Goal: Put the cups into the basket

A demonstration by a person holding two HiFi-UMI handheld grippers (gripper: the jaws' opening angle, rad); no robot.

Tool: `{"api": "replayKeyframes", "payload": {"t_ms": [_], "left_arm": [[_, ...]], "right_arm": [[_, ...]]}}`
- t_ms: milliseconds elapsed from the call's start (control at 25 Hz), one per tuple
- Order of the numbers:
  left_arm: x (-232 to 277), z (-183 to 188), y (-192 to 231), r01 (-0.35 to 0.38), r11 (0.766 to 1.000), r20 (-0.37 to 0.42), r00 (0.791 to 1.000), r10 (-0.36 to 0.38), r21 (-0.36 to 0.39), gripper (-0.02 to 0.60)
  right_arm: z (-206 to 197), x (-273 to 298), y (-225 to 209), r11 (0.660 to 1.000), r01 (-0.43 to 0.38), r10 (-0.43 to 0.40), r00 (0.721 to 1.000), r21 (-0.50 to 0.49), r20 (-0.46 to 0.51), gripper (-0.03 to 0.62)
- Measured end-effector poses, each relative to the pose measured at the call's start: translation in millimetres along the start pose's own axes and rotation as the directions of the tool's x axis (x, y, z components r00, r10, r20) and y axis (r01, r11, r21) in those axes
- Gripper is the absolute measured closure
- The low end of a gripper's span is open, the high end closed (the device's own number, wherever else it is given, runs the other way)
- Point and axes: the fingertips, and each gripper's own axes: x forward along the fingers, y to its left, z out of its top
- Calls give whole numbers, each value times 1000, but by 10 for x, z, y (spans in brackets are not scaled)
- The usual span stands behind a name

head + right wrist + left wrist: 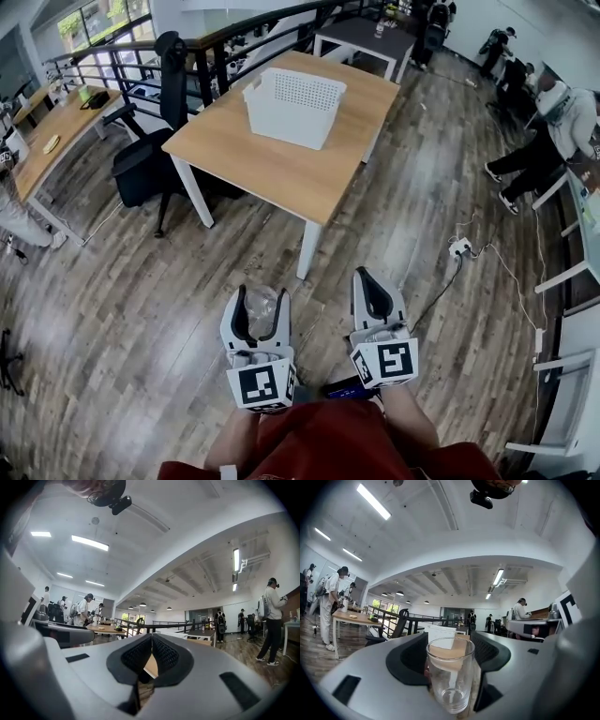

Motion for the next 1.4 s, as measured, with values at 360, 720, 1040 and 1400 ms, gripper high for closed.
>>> {"api": "replayKeyframes", "payload": {"t_ms": [360,720,1040,1400], "left_arm": [[127,16,56,40,999,11,999,-40,-21,293],[259,16,27,59,998,11,998,-58,-19,293],[670,-54,5,28,1000,-5,1000,-28,-6,293],[1129,-31,-88,14,1000,-24,1000,-14,2,293]], "right_arm": [[96,-6,-12,999,49,-48,999,-20,17,583],[76,125,-95,998,57,-57,998,-4,41,583],[-77,458,-462,998,58,-59,997,20,47,583],[-164,868,-886,997,54,-56,997,58,46,583]]}}
